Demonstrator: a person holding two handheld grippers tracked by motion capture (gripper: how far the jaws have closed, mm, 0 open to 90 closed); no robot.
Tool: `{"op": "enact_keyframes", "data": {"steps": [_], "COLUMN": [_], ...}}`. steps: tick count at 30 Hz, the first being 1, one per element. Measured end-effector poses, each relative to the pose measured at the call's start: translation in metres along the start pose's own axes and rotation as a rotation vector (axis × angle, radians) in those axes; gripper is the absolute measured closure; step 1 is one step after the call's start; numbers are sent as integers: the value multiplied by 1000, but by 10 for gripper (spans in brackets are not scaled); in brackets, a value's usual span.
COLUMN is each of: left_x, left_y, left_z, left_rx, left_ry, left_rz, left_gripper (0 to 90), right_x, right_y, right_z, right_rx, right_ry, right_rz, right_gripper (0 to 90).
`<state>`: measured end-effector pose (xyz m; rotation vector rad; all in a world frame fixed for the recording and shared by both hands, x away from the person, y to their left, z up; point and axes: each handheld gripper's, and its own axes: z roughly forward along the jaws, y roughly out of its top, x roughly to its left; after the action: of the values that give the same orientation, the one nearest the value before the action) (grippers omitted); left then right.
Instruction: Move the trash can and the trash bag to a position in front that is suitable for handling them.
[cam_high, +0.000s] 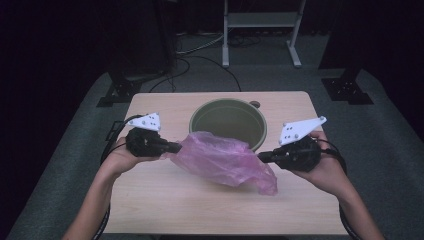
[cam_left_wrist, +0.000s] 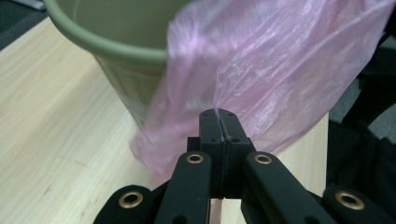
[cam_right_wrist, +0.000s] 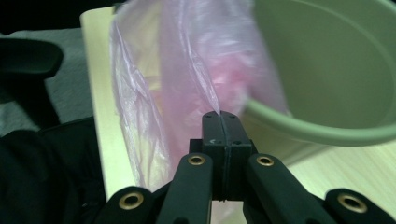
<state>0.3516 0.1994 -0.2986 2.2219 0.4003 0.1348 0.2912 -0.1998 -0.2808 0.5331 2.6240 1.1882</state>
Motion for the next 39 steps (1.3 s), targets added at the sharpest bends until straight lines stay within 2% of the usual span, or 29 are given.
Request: {"op": "enact_keyframes", "data": {"steps": [1,4,6,10,14,16,19,21,23,25,29,30,34,39], "left_x": [2,5,5,1,-1,-2,0,1,0,0,1,1,1,5], "left_y": [2,7,10,14,15,15,13,12,11,10,8,8,8,14], "left_z": [0,1,2,5,7,8,4,0,-3,-3,-3,-1,4,10], "left_rx": [-1,-15,-22,3,11,20,7,-18,-7,1,5,23,43,51], "left_ry": [6,-11,-48,-73,-91,-100,-119,-157,-133,-130,-66,-42,2,51], "left_rz": [-3,-6,0,9,13,19,2,-14,-9,-12,5,17,31,40], "left_gripper": [900,899,867,796,780,799,798,787,794,798,900,900,900,900], "right_x": [-3,-8,-9,-6,-1,2,5,6,8,9,8,7,-2,-16], "right_y": [0,1,2,1,3,4,4,3,3,4,6,6,5,4], "right_z": [0,-1,-1,-2,-2,-1,-1,-1,-1,-1,-1,-1,-1,-2], "right_rx": [-3,-3,-7,-21,-28,-20,-15,-10,-6,-3,0,0,7,3], "right_ry": [-4,-16,-13,4,31,32,42,55,61,62,48,41,7,-40], "right_rz": [6,20,20,4,-19,-35,-46,-54,-61,-65,-64,-61,-33,14], "right_gripper": [900,900,900,900,900,900,900,900,900,900,900,900,900,900]}}
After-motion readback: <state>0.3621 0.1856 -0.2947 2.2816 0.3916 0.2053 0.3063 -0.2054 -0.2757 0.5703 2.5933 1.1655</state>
